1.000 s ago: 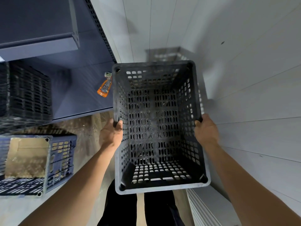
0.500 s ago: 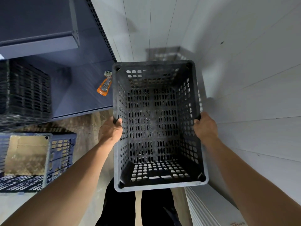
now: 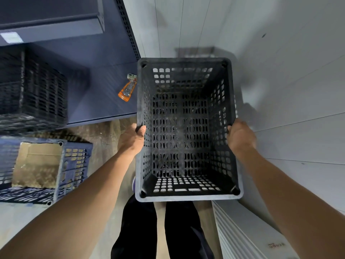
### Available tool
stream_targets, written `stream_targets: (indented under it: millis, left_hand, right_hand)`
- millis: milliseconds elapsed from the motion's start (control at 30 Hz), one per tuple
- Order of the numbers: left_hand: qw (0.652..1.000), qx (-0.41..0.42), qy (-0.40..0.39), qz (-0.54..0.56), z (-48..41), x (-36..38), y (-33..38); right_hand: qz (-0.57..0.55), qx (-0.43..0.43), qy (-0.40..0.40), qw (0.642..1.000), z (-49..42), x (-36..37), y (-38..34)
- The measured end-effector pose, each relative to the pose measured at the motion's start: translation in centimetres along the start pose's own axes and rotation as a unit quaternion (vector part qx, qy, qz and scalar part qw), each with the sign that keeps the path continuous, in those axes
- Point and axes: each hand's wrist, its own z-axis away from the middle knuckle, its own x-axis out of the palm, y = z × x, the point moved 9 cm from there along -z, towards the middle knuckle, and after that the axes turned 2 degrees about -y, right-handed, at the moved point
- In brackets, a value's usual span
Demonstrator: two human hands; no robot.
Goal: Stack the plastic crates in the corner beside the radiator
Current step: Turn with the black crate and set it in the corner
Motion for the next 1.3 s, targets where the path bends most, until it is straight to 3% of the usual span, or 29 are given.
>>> stream_targets:
  millis: [100,233,300,433,733,1000,1300]
  left_hand:
    - [0.999,-0.002,-0.031,-0.031,0.9,0.0,-0.1]
    - [0.998,0.01,-0.038,-0.054,2.7,-0.2,-0.5]
    - [0.997,0.031,-0.031,-0.059,3.5,-0.4,-1.0]
    - [0.994,0.085,-0.029,-0.062,4.7,-0.4,-2.2]
    - [0.981,0.157,-0.105,-0.041,8.1,-1.5,-5.3]
    - [0.974,0.158,-0.153,-0.058,10.0,0.6,-10.8]
    - [0.969,0.136,-0.198,-0.063,14.0,5.8,-17.2]
  right_hand:
    - [0.062,0.007,-0.038,0.997,1.3,0.6,-1.1]
    - [0.126,-0.012,0.011,0.992,4.9,0.9,-3.5]
    - [0.095,-0.016,0.001,0.995,6.8,2.2,-5.0]
    - [-0.018,0.006,-0.099,0.995,11.2,6.4,-8.4]
    - [-0.1,0.026,-0.067,0.992,19.8,8.8,-16.4]
    - [-0.128,0.02,-0.096,0.987,24.7,13.0,-17.8]
    - [-0.098,-0.067,0.027,0.993,27.8,14.7,-17.7]
